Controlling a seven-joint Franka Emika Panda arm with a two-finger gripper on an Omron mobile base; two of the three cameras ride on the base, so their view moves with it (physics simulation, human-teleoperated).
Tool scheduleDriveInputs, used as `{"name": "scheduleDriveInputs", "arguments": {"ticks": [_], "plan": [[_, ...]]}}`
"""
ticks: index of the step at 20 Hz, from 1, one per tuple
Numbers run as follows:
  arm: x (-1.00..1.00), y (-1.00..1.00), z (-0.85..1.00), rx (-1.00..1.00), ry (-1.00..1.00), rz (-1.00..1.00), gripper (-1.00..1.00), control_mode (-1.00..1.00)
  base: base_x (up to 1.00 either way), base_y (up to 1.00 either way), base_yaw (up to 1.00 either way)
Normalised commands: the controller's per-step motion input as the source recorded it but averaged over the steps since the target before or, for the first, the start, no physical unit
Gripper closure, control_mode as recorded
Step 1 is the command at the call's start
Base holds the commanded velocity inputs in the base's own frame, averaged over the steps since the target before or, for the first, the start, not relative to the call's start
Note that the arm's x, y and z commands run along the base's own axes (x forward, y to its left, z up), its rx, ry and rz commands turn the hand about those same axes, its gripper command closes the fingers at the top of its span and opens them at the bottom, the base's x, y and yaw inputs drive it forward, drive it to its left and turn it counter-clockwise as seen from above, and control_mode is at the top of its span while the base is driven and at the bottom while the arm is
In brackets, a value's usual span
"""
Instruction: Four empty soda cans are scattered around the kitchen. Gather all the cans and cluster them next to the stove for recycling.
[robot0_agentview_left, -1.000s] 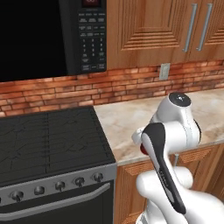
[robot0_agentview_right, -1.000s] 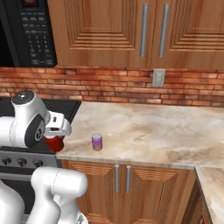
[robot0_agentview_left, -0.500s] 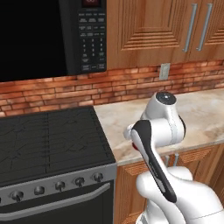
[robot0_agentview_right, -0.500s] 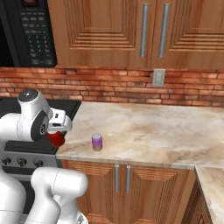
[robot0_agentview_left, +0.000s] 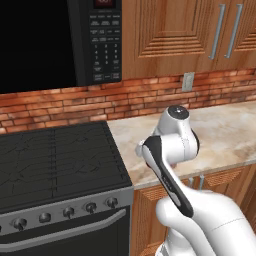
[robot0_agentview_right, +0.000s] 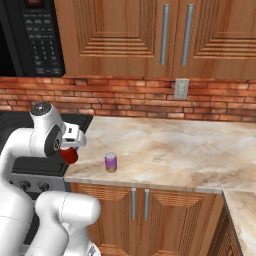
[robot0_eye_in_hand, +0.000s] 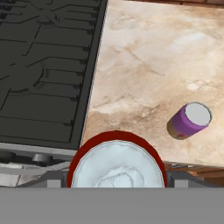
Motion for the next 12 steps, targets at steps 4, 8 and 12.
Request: {"name": "scheduleDriveInputs", "arguments": {"ticks": [4, 8, 12], "plan": [[0.44, 0.01, -0.19, 0.00, 0.02, 0.00, 1.00, -1.00, 0.00, 0.00, 0.00], [0.46, 0.07, -0.22, 0.00, 0.04, 0.00, 1.00, -1.00, 0.00, 0.00, 0.00], [0.47, 0.09, -0.19, 0.00, 0.04, 0.00, 1.00, -1.00, 0.00, 0.00, 0.00]]}}
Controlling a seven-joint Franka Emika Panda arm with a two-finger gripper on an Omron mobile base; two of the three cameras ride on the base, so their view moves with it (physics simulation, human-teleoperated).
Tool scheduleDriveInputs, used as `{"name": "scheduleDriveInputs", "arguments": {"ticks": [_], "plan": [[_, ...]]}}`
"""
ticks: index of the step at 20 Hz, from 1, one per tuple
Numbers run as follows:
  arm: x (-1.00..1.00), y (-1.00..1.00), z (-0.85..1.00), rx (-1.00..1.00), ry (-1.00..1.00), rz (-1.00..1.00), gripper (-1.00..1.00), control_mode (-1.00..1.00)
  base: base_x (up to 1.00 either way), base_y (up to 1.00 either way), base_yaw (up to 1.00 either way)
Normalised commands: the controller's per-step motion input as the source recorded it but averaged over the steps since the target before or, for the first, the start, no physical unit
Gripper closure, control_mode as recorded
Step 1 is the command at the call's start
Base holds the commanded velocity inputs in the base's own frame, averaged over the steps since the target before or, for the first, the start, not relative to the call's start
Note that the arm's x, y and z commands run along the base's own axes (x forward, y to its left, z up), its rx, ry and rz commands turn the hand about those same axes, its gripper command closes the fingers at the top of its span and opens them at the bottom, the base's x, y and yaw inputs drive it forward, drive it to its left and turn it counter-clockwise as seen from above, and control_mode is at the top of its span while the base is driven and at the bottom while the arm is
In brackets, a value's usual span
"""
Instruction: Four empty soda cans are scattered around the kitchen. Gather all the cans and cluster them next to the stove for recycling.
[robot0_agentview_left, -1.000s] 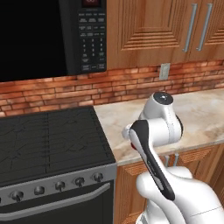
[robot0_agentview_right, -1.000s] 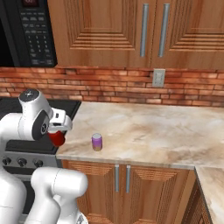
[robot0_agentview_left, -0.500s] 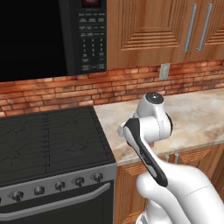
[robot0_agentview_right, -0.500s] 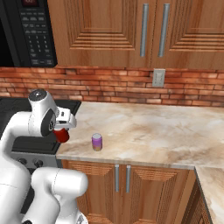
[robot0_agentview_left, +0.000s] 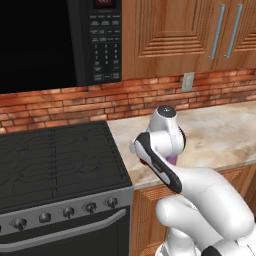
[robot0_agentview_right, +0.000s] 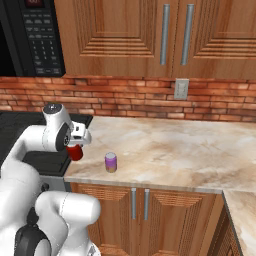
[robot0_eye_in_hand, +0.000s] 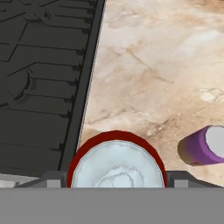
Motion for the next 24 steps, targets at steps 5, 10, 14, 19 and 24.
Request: {"name": "scheduleDriveInputs", "arguments": {"ticks": [5, 10, 14, 19, 24], "plan": [[0.46, 0.12, -0.20, 0.00, 0.02, 0.00, 1.00, -1.00, 0.00, 0.00, 0.00], [0.43, 0.05, -0.16, 0.00, 0.04, 0.00, 1.00, -1.00, 0.00, 0.00, 0.00], [0.41, 0.00, -0.15, 0.00, 0.05, 0.00, 1.00, -1.00, 0.00, 0.00, 0.00], [0.38, 0.02, -0.19, 0.00, 0.05, 0.00, 1.00, -1.00, 0.00, 0.00, 0.00], [0.32, 0.05, -0.23, 0.00, 0.02, 0.00, 1.00, -1.00, 0.00, 0.00, 0.00]]}}
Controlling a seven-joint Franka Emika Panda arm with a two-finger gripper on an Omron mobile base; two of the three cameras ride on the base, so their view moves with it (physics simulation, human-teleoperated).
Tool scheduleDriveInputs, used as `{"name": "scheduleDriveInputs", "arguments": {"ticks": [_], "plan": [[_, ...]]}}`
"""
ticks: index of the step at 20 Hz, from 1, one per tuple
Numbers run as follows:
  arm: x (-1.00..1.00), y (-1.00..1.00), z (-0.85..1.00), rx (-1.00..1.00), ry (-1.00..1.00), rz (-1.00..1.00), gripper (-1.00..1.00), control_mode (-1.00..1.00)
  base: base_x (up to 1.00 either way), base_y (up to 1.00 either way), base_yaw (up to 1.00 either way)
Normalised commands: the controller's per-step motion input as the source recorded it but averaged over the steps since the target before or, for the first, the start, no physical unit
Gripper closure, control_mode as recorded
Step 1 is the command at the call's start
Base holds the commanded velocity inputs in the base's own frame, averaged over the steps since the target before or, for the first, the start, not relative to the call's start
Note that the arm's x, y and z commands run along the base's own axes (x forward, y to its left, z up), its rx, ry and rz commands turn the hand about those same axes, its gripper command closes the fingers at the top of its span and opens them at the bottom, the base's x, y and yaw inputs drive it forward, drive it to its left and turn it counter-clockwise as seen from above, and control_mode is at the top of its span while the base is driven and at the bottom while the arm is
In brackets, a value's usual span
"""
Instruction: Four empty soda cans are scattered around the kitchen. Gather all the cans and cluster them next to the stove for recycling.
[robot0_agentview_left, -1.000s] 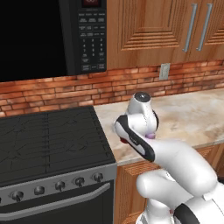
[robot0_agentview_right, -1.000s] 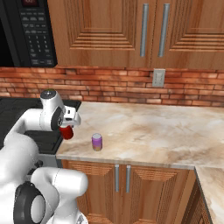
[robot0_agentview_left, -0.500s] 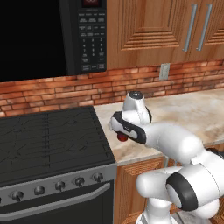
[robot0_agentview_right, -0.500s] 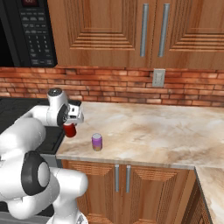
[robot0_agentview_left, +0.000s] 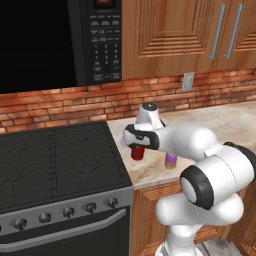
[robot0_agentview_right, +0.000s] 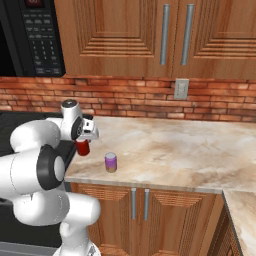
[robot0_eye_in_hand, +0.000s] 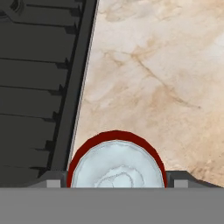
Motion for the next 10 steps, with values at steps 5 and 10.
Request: {"name": "scheduleDriveInputs", "arguments": {"ticks": [5, 10], "plan": [[0.24, 0.05, -0.26, 0.00, 0.00, 0.00, 1.00, -1.00, 0.00, 0.00, 0.00], [0.20, 0.05, -0.30, 0.00, 0.00, 0.00, 1.00, -1.00, 0.00, 0.00, 0.00]]}}
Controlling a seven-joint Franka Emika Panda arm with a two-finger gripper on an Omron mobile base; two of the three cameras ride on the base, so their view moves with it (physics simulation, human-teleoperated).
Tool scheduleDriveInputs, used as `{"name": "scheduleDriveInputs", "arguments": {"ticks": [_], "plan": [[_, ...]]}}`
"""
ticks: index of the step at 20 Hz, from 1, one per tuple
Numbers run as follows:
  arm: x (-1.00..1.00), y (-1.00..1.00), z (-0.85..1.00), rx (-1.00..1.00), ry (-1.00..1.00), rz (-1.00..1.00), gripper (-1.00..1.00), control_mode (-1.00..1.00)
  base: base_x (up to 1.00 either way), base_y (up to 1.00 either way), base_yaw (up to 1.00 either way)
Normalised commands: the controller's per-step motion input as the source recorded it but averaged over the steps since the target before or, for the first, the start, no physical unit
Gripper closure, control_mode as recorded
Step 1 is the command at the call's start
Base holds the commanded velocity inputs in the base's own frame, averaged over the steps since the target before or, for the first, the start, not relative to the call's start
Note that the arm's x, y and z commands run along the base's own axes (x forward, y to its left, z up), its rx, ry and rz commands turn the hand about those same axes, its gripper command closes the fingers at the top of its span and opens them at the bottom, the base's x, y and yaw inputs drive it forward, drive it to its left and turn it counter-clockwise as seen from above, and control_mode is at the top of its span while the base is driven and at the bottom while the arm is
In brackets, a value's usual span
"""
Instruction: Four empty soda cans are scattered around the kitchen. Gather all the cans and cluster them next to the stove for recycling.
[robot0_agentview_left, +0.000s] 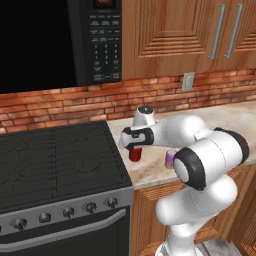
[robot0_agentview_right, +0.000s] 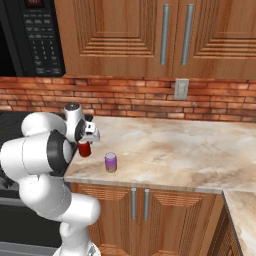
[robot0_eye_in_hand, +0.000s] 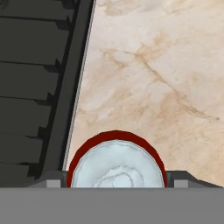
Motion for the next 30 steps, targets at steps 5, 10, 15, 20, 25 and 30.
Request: {"name": "scheduleDriveInputs", "arguments": {"ticks": [5, 10, 15, 20, 25, 30], "plan": [[0.19, 0.00, -0.28, 0.00, 0.00, 0.00, 1.00, -1.00, 0.00, 0.00, 0.00], [0.16, 0.00, -0.18, 0.00, 0.00, 0.00, 1.00, -1.00, 0.00, 0.00, 0.00], [0.14, 0.01, -0.14, 0.00, 0.00, 0.00, 1.00, -1.00, 0.00, 0.00, 0.00], [0.09, 0.02, -0.16, 0.00, 0.00, 0.00, 1.00, -1.00, 0.00, 0.00, 0.00], [0.02, 0.00, -0.22, 0.00, 0.00, 0.00, -1.00, -1.00, 0.00, 0.00, 0.00], [-0.02, -0.04, -0.31, 0.00, -0.01, 0.00, -1.00, -1.00, 0.00, 0.00, 0.00]]}}
